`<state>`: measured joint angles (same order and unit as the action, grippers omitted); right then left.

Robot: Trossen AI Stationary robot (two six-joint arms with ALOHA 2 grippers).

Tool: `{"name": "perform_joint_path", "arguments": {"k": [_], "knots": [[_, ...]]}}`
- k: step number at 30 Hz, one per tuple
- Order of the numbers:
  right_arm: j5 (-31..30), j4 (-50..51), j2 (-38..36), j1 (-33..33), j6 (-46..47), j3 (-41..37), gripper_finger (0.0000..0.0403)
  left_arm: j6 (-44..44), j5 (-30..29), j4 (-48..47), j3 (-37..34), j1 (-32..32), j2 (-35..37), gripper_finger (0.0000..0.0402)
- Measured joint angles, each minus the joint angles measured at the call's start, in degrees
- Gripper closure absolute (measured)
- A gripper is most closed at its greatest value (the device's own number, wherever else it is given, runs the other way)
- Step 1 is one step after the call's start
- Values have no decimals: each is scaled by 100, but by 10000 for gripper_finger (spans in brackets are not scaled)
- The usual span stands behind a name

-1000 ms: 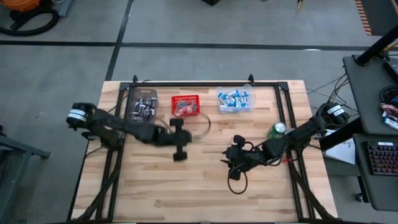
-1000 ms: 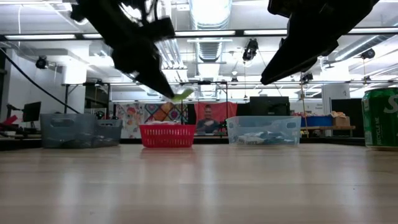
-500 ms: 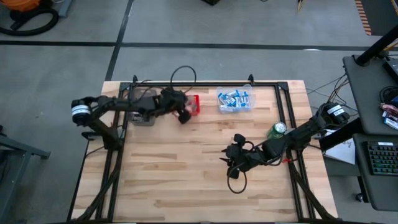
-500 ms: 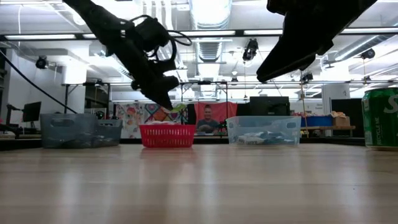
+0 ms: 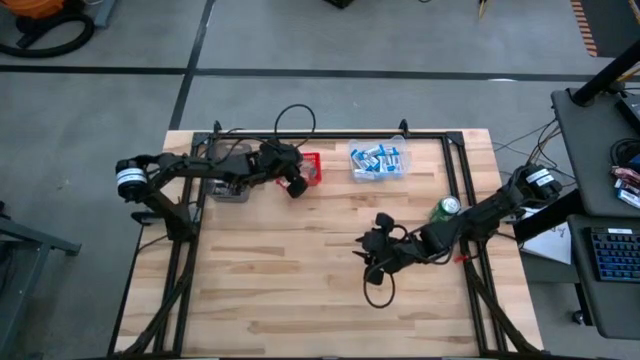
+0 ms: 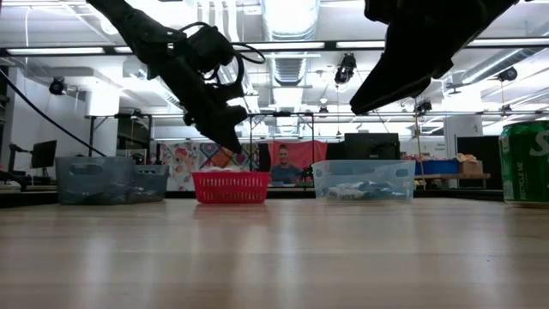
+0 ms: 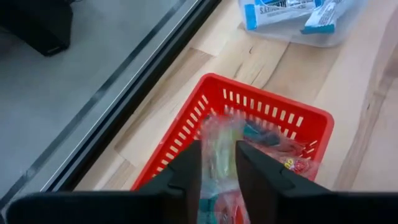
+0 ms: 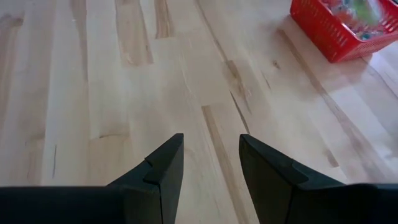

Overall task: Sort candy
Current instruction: Put the green gummy into the red bin, then return to Home Position

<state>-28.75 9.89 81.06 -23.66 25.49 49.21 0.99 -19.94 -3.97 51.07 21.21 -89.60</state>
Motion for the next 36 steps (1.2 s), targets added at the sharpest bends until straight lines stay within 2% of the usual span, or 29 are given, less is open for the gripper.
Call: {"name": "perform_joint_path", "arguments": {"k": [3,7,11,14,18,24,29,36], "knots": [[-14,2,0,9,-108,0,255,-26,51,2,0,0,0,304],[-133,2,0,7,-408,0,255,-43,588,-72,-1,-30,40,289],[-156,-169,-1,7,-983,-109,255,-44,1420,-64,-116,-312,480,294],[-148,-729,-77,21,-1553,-302,255,30,1635,-82,-413,-685,1084,312],[-121,-1527,-390,150,-2149,-710,255,47,1653,-53,-1034,-1276,2269,338],[137,-2223,-1225,555,-2382,-1538,255,-203,1636,-108,-2269,-1999,4471,375],[501,-2825,-1996,858,-2388,-2296,255,-637,1619,-367,-3029,-2237,6336,399],[520,-2842,-2980,947,-2404,-2866,255,-639,1598,-826,-3344,-2267,8371,401]]}}
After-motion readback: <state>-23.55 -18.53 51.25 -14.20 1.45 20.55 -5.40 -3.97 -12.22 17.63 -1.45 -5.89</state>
